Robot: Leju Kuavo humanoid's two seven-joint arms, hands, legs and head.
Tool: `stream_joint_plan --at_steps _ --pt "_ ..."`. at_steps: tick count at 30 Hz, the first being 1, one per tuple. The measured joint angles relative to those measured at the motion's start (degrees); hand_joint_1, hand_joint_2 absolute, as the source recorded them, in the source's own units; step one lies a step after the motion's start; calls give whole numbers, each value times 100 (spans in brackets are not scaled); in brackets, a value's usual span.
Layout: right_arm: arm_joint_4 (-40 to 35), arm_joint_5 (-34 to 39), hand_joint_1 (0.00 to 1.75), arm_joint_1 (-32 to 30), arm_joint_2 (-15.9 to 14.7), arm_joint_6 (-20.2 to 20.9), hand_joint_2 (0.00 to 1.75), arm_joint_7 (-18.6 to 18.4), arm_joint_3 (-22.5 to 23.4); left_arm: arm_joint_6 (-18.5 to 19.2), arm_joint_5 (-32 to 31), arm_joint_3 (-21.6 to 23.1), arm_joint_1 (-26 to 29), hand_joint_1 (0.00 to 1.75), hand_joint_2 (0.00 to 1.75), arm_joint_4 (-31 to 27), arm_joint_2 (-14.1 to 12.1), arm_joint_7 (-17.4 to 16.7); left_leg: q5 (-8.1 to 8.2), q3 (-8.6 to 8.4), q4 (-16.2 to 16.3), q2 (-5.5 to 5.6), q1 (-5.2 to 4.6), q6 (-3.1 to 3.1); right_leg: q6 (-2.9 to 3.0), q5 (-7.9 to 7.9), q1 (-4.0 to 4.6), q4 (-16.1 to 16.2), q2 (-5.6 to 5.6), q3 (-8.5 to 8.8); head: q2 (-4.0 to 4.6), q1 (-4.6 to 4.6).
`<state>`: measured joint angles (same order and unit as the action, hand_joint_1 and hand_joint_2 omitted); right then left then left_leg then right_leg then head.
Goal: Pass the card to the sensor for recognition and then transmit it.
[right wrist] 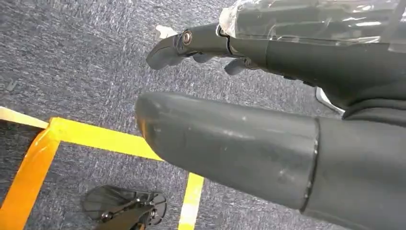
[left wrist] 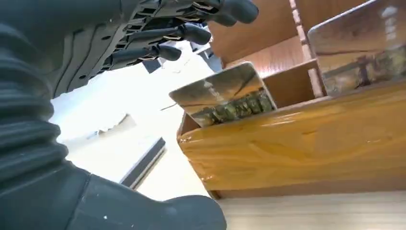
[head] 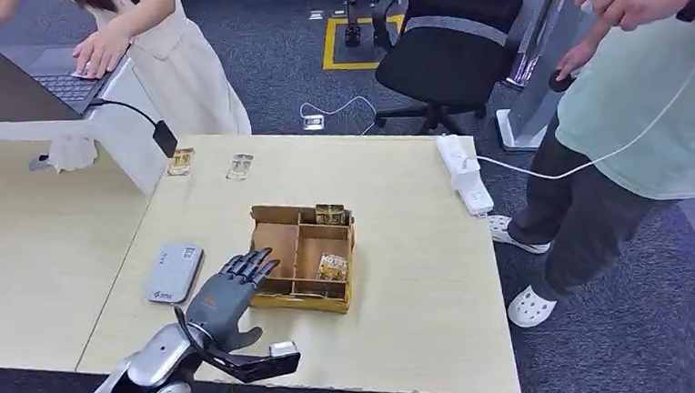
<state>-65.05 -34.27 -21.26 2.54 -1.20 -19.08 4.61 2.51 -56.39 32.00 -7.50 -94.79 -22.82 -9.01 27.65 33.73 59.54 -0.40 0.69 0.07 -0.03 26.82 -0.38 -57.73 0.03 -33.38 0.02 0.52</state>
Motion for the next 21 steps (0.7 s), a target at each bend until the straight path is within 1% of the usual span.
stream_joint_plan --at_steps 4,8,21 --pt "39 -11 0 26 15 0 0 15 24 2 35 90 -43 0 175 -37 -103 -4 0 0 0 0 0 0 0 0 0 0 0 0 0 2" --pt "61 -13 0 31 28 0 0 15 39 0 39 129 -70 0 175 -50 -142 -4 0 0 0 0 0 0 0 0 0 0 0 0 0 2" --pt "96 -13 0 44 50 0 0 15 76 0 41 181 -90 0 175 -52 -183 -4 0 0 0 0 0 0 0 0 0 0 0 0 0 2"
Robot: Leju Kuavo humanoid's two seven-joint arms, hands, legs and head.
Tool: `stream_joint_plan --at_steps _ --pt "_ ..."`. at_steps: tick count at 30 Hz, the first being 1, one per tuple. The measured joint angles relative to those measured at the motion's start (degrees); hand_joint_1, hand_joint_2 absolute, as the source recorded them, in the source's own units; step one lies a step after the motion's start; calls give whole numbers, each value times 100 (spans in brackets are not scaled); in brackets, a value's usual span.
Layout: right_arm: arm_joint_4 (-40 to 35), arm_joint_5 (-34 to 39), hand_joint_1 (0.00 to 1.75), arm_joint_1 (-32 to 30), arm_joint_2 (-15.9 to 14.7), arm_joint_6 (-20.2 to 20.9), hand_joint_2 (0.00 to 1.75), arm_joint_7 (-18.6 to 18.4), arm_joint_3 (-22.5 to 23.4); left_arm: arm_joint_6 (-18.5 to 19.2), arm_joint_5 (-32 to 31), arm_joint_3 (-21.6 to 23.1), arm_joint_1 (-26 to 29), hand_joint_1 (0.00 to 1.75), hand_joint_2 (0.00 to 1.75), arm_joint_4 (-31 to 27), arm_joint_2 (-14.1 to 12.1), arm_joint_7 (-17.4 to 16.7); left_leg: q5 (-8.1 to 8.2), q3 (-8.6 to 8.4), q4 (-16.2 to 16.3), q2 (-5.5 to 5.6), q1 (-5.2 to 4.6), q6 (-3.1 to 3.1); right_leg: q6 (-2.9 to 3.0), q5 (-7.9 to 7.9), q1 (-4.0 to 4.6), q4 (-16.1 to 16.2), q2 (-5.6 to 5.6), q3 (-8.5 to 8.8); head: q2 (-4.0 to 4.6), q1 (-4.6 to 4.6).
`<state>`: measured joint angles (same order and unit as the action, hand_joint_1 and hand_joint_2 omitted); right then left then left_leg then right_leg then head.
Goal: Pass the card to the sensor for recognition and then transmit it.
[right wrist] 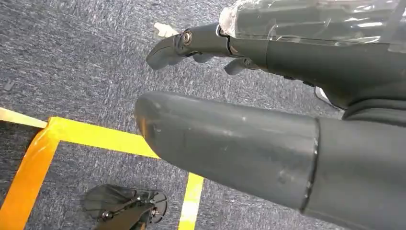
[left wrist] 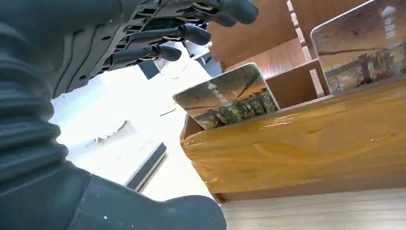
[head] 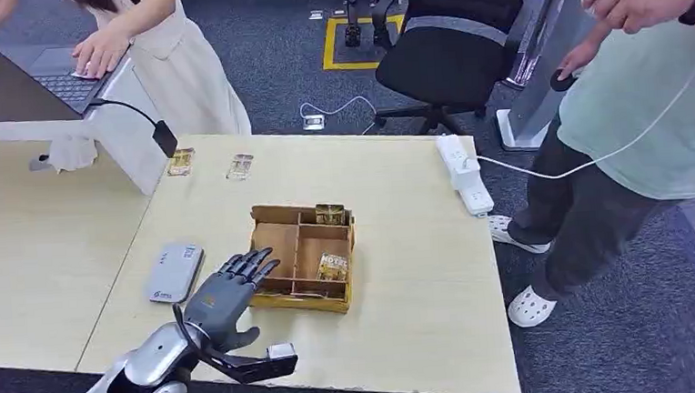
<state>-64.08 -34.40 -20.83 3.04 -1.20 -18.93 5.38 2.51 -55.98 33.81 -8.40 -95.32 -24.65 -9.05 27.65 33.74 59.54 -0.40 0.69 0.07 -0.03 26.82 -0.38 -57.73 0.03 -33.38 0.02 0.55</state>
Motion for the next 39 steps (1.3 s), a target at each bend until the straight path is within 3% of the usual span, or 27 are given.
stream_joint_plan --at_steps 10,11,12,13,14,39 --pt "31 -2 0 15 2 0 0 9 17 -2 11 17 -4 0 175 0 -13 0 0 0 0 0 0 0 0 0 0 0 0 0 0 0" --pt "33 -7 0 16 2 -2 0 13 17 -4 17 28 -8 66 175 0 -17 0 0 0 0 0 0 0 0 0 0 0 0 0 0 -2" --pt "39 -22 0 20 2 -2 0 18 20 -4 37 39 -12 93 175 0 -24 -2 0 0 0 0 0 0 0 0 0 0 0 0 0 -2" --pt "50 -28 0 26 2 -2 0 28 20 -2 63 48 -14 84 175 0 -35 -4 0 0 0 0 0 0 0 0 0 0 0 0 0 0" --pt "57 -35 0 33 2 -4 0 41 20 -2 81 50 -15 175 175 0 -46 -4 0 0 0 0 0 0 0 0 0 0 0 0 0 0" --pt "162 -46 0 91 2 2 0 111 22 -17 247 98 -97 175 175 0 -114 -4 0 0 -1 0 1 0 0 0 0 -1 0 0 0 -2"
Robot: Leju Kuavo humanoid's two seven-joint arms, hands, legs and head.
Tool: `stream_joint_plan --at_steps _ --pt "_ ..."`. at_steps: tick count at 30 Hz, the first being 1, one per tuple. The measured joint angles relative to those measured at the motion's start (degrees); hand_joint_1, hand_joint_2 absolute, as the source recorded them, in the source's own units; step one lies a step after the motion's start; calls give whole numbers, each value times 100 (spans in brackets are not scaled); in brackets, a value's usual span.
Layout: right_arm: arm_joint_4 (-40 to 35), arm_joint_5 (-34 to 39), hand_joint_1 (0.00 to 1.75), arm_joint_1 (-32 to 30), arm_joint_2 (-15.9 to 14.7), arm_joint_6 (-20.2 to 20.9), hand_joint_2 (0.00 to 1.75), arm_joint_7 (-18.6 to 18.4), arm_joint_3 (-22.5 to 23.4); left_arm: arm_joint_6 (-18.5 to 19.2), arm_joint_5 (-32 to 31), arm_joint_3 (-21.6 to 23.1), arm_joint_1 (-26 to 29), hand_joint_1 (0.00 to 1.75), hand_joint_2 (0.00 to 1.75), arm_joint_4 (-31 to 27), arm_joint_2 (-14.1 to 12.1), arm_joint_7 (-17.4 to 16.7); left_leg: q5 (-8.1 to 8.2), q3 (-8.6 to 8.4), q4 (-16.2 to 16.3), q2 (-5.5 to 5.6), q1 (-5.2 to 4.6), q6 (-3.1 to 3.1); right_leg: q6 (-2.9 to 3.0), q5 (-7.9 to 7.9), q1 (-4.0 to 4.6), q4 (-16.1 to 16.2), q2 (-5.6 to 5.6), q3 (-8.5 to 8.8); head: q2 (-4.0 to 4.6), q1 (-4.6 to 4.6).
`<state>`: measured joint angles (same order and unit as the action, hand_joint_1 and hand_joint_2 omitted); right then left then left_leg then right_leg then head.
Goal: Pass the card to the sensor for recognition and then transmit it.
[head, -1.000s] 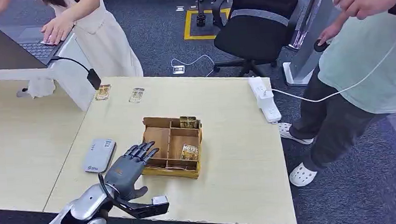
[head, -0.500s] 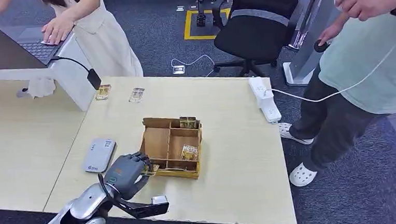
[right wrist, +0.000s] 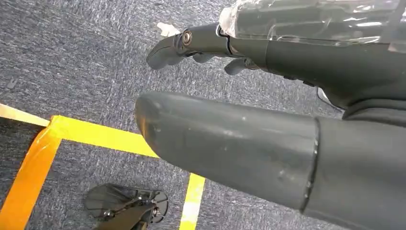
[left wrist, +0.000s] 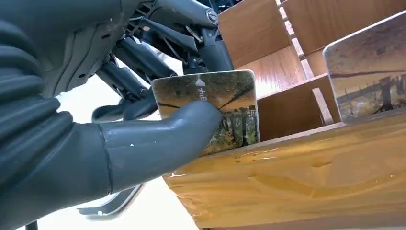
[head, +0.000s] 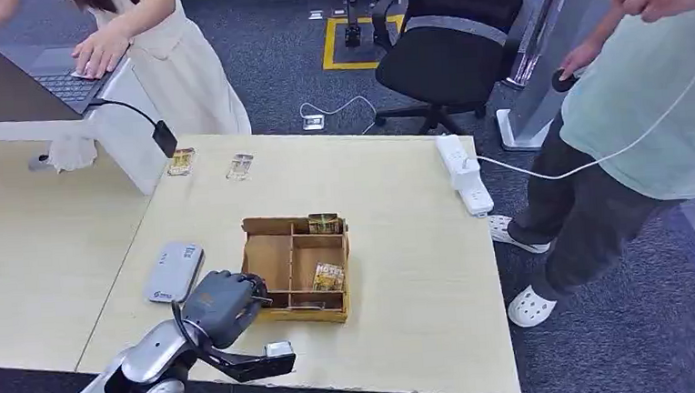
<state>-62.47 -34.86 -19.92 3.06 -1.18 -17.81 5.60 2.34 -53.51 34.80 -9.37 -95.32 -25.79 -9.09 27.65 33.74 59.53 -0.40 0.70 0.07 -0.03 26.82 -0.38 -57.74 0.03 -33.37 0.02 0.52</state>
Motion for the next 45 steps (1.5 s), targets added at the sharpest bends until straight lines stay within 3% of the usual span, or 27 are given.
stream_joint_plan --at_steps 18,22,24,28,35,45 --pt "9 2 0 20 2 -13 0 4 0 -7 63 0 9 175 175 0 -4 0 0 0 0 0 0 0 0 0 0 0 0 0 0 2" --pt "11 6 0 19 0 -20 0 4 0 -150 365 -11 -1 175 175 -11 -47 35 0 0 0 0 1 0 0 0 1 0 0 0 0 0" --pt "20 33 0 16 0 -17 0 20 0 -252 615 -94 -66 175 175 -77 -138 61 -1 0 0 0 3 -1 0 0 2 0 0 -2 0 2" --pt "39 90 0 5 -4 -37 0 79 0 -223 1207 -636 -506 175 175 -293 -582 234 -9 1 0 0 10 -13 3 -2 6 -7 0 -3 0 2" --pt "39 114 0 -33 -4 -55 0 120 0 7 1502 -1500 -1071 175 175 -586 -1141 382 -13 -1 -2 0 11 -20 8 -4 9 -12 -2 -7 0 4" --pt "37 111 0 -39 -2 -42 0 135 13 90 1545 -1849 -1181 175 175 -702 -1432 365 -13 0 -2 0 9 -20 9 -3 7 -12 -2 -7 0 7"
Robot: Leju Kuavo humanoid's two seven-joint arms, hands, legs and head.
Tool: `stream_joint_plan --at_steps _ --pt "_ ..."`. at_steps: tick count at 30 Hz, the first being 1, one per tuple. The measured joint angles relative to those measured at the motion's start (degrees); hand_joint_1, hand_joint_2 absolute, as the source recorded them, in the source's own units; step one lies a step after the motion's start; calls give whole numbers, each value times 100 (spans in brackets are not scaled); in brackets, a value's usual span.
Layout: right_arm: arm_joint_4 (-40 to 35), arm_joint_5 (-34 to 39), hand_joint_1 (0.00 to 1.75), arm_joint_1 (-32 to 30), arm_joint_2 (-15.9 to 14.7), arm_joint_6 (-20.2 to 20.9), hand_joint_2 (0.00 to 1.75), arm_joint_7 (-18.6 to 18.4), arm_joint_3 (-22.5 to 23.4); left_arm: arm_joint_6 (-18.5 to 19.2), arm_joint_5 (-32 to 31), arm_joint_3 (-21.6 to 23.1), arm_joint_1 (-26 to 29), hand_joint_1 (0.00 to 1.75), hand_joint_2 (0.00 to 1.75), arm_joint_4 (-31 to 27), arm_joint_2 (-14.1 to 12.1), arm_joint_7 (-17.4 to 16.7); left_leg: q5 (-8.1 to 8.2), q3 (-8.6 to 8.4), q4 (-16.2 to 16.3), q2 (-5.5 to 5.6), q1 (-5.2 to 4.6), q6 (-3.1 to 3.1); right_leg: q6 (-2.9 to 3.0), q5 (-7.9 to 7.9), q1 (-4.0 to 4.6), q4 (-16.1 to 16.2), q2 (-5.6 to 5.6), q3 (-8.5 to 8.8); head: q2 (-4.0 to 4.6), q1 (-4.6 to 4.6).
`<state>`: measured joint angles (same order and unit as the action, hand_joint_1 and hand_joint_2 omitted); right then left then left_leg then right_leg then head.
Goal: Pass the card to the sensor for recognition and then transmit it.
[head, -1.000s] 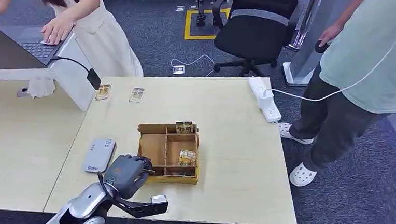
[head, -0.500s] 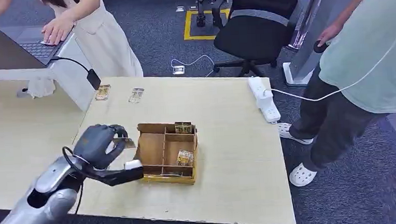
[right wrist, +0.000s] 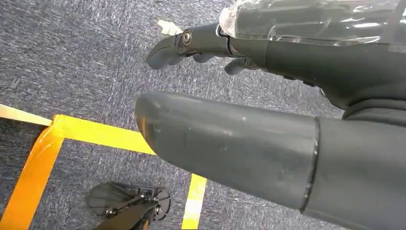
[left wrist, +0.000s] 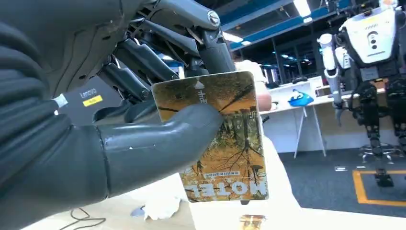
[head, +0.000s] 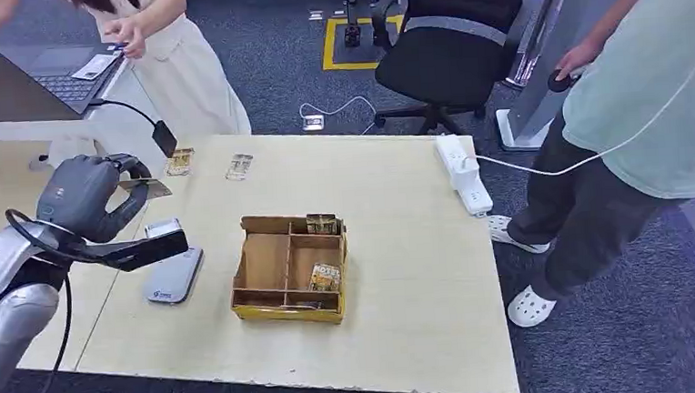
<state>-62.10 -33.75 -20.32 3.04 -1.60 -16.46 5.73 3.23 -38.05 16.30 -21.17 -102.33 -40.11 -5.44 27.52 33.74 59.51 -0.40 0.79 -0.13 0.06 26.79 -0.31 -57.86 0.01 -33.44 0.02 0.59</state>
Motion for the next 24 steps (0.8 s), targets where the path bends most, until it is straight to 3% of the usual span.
stream_joint_plan --at_steps 6,8,11,14,19,24 --pt "0 -26 0 0 0 24 0 0 9 0 2 -35 -2 175 175 -9 -35 -22 0 -1 0 0 1 0 0 0 0 0 0 -2 0 -2" --pt "0 -70 0 3 0 53 0 0 9 -35 -73 -39 -53 175 175 -4 -2 -186 0 1 0 0 1 0 0 0 0 0 1 -5 0 0" --pt "0 -153 0 53 0 66 0 9 7 -198 -506 -39 -329 175 175 157 235 -690 -1 3 1 6 0 -1 1 0 0 0 6 -2 0 -2" --pt "0 -166 0 138 0 59 0 9 -7 -381 -654 -37 -595 175 175 433 514 -951 -4 2 1 1 0 -4 13 -11 0 0 3 -7 0 0" --pt "7 -77 0 196 0 -9 0 -52 -79 -647 -616 -37 -1002 175 175 896 852 -1141 -6 2 2 0 0 -4 14 -12 0 0 1 -6 0 0" --pt "15 -9 0 170 -7 -81 0 -81 -151 -772 -715 -37 -1206 175 175 1165 994 -1224 -6 3 0 -2 1 -5 15 -11 0 0 -2 -11 0 0"
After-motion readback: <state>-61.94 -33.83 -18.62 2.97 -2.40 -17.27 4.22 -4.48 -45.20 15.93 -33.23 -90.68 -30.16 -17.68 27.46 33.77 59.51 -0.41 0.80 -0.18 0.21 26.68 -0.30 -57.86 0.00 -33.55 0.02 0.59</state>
